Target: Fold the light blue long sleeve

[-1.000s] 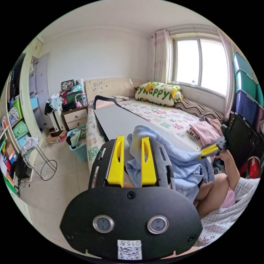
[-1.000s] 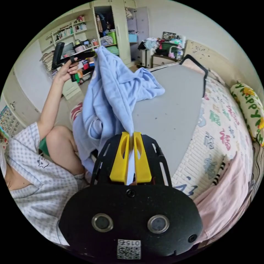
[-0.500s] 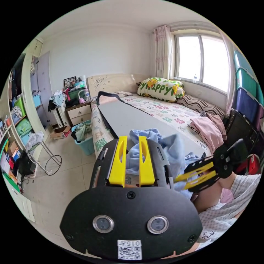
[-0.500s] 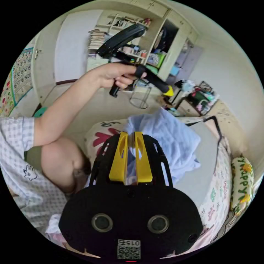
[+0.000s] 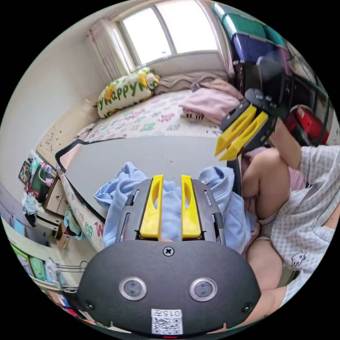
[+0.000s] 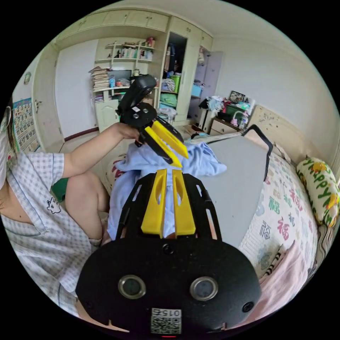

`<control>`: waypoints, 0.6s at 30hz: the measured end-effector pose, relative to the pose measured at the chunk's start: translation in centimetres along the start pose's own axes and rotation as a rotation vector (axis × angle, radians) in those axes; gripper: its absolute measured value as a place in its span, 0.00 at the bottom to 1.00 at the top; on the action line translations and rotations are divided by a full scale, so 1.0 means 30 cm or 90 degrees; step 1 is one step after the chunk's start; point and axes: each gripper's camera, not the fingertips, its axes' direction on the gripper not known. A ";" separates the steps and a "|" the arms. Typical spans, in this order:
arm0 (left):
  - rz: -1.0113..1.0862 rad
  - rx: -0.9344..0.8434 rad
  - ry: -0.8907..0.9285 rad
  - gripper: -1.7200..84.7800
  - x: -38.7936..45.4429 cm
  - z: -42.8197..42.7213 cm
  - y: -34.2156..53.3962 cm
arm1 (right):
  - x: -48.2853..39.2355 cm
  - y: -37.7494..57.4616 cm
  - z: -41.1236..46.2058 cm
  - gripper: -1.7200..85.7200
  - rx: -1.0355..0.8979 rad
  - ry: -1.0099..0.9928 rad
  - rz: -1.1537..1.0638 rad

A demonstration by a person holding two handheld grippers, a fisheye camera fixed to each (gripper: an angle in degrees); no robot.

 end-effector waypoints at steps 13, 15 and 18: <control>0.020 -0.188 -0.049 0.11 -0.001 0.321 -0.416 | 0.233 0.170 0.120 0.13 -0.149 -0.179 0.049; 0.004 -0.209 -0.054 0.11 -0.011 0.368 -0.451 | 0.240 0.174 0.113 0.13 -0.150 -0.185 0.038; 0.011 -0.272 -0.006 0.11 -0.021 0.466 -0.482 | 0.256 0.181 0.092 0.13 -0.145 -0.205 0.027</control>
